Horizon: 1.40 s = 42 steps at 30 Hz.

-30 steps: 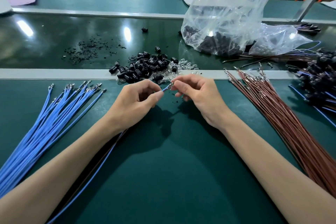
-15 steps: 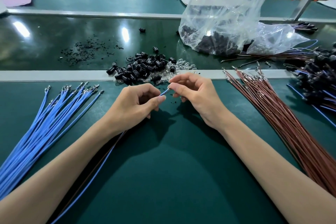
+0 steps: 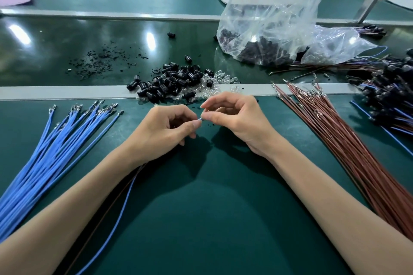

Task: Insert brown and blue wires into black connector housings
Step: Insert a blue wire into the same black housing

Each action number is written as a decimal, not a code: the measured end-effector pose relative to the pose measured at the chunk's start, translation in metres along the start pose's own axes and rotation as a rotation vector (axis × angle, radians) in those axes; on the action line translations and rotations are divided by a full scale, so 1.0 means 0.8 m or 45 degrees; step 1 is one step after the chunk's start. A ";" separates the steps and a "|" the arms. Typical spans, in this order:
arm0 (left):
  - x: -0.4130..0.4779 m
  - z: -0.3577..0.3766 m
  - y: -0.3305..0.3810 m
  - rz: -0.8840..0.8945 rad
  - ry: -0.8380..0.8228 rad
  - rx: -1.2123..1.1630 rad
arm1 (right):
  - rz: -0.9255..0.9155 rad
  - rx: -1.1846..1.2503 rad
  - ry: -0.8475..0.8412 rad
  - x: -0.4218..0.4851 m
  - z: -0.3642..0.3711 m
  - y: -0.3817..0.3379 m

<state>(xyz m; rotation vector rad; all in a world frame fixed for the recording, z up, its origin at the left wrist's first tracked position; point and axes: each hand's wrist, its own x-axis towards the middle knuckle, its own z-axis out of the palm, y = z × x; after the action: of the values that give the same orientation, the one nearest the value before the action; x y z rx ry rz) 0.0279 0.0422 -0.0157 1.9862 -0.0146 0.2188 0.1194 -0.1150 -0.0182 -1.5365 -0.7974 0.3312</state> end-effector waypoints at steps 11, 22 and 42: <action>0.003 0.008 0.001 -0.123 0.080 0.040 | 0.036 -0.132 0.023 0.000 0.004 0.002; 0.000 0.006 -0.004 -0.114 0.268 -0.097 | 0.052 -0.094 0.010 0.000 0.004 0.004; -0.003 0.005 0.001 -0.099 0.213 -0.230 | 0.038 0.008 -0.012 -0.002 0.004 0.000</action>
<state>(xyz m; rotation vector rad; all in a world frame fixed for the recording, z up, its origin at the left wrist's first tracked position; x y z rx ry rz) 0.0263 0.0383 -0.0167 1.7797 0.1452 0.3216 0.1166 -0.1138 -0.0191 -1.5428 -0.7809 0.3633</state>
